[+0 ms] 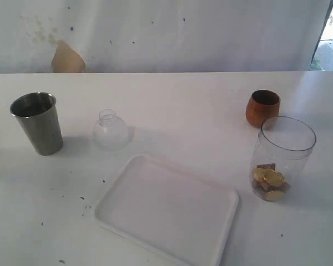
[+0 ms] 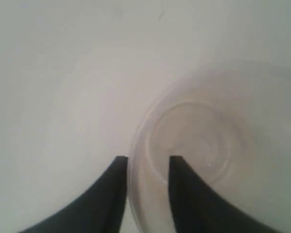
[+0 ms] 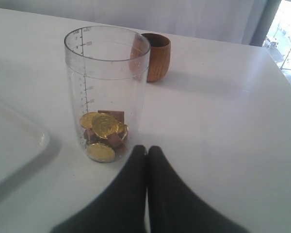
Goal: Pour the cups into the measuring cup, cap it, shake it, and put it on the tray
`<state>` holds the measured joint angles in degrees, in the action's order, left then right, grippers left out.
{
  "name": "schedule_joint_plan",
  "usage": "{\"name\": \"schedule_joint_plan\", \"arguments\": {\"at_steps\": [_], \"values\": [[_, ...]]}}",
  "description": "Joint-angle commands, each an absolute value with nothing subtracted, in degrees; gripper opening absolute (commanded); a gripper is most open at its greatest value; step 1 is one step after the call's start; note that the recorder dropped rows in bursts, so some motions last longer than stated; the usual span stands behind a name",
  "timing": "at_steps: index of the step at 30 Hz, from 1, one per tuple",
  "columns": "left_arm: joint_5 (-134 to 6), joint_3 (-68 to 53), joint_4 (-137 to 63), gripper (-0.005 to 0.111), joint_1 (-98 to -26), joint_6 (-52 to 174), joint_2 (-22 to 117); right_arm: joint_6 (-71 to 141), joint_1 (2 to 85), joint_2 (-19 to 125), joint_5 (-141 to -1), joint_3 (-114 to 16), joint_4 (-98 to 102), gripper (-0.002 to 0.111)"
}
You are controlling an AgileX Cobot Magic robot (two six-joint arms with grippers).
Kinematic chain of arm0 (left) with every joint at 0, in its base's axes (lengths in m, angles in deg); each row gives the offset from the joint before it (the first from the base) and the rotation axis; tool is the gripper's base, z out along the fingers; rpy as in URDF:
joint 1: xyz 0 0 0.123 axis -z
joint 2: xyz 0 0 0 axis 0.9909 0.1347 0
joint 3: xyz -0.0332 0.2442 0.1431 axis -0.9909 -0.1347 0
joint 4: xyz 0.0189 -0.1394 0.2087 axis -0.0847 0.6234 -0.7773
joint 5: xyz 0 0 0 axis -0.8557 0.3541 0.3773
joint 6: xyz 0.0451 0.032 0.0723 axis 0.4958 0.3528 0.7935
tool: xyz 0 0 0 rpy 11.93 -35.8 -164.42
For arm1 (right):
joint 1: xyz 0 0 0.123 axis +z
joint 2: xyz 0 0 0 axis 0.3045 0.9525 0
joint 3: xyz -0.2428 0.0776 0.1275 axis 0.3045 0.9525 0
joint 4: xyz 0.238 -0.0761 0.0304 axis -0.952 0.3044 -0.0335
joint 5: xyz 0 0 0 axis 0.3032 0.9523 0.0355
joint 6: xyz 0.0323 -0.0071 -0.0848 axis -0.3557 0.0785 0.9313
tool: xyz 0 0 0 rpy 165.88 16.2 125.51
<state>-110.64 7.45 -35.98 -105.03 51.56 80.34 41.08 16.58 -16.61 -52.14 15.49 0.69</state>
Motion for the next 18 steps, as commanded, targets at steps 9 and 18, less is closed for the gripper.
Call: {"name": "schedule_joint_plan", "arguments": {"at_steps": [9, 18], "values": [[-111.37, 15.31, -14.12, 0.081, -104.86, 66.03, 66.58, 41.3, 16.52, -17.0, -52.66, 15.72, 0.62, 0.0], [-106.24, -2.89, 16.58, 0.08, -99.11, 92.11, 54.07, 41.3, 16.52, -17.0, -52.66, 15.72, 0.62, 0.0]]}}
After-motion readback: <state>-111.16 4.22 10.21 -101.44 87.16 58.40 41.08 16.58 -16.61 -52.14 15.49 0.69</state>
